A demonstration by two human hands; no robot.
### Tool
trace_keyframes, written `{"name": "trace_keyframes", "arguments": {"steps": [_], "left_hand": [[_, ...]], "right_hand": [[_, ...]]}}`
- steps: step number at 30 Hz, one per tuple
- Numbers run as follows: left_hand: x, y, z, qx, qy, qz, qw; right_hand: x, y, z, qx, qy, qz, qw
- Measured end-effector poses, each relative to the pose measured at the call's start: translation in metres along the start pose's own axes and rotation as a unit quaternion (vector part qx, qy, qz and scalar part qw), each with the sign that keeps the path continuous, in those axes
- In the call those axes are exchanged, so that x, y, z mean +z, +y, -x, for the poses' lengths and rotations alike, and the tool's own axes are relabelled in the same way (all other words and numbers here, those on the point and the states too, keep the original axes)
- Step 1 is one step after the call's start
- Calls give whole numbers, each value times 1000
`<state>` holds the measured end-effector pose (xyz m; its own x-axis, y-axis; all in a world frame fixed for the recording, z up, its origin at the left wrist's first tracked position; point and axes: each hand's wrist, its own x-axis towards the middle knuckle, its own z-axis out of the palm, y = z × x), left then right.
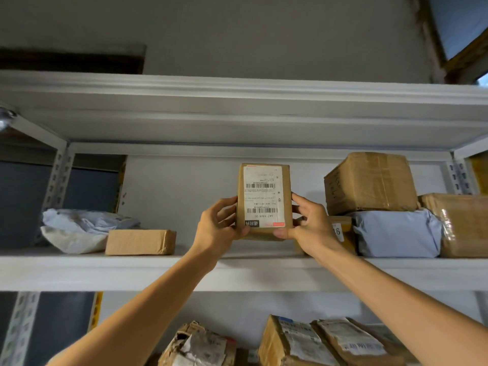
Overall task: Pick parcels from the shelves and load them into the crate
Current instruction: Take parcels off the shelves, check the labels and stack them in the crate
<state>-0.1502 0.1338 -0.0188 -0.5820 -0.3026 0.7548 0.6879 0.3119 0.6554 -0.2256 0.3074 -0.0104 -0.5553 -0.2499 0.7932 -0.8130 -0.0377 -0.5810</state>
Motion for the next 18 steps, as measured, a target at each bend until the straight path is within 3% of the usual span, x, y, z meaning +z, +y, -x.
{"name": "trace_keyframes", "arguments": {"steps": [10,15,18], "left_hand": [[-3,15,11,-37,29,63,997],[-9,23,14,-35,-13,40,999],[-16,25,18,8,-8,83,996]], "right_hand": [[0,-14,1,18,6,-13,1000],[6,-22,-2,-7,-22,4,1000],[8,-25,-1,4,-34,-96,995]]}}
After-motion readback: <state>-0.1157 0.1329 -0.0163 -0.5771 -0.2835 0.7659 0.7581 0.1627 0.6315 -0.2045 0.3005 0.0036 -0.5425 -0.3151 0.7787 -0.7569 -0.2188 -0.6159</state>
